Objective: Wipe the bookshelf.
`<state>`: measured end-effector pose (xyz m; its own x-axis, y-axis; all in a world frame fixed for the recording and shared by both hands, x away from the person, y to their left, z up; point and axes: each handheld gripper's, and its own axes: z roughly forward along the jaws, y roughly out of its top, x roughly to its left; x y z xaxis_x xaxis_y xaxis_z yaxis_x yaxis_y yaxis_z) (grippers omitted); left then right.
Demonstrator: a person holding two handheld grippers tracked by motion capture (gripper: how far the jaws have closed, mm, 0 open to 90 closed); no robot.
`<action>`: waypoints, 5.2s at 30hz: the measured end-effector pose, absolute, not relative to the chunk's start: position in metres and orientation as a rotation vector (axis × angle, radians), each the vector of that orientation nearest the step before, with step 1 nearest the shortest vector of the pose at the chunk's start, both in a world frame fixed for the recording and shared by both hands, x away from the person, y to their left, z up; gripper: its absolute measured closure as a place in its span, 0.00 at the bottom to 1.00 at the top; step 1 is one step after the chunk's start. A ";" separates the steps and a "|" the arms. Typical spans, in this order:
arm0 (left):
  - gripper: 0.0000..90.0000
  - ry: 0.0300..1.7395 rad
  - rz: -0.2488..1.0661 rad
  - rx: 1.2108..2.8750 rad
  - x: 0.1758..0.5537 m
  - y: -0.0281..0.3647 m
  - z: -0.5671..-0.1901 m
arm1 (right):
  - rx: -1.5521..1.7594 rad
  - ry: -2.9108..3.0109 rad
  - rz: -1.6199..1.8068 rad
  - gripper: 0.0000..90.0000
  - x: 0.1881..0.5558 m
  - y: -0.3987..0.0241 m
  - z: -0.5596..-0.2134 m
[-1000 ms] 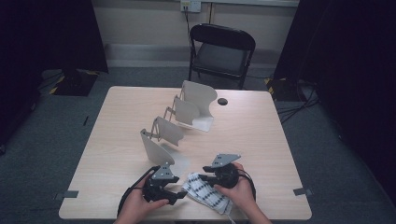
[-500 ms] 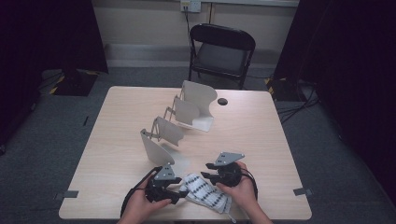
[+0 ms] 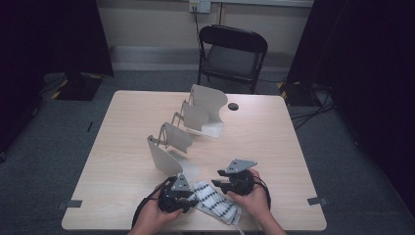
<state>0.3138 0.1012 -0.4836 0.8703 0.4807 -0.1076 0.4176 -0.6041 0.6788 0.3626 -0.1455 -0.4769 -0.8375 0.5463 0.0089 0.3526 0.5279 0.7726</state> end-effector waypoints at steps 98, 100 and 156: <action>0.49 1.066 0.257 2.220 0.310 0.230 -0.471 | 0.684 2.539 1.261 0.84 0.472 -0.021 -0.416; 0.48 1.066 0.257 2.219 0.310 0.230 -0.471 | 0.682 2.536 1.255 0.88 0.472 -0.020 -0.417; 0.51 1.063 0.218 2.215 0.311 0.224 -0.475 | 0.544 2.389 1.408 0.99 0.437 -0.115 -0.419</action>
<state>0.3115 0.2238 -0.4755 0.6555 0.7443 -0.1278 0.6336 -0.4499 0.6294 0.4366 -0.1153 -0.4195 -0.8783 0.4720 -0.0755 0.1627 0.4437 0.8813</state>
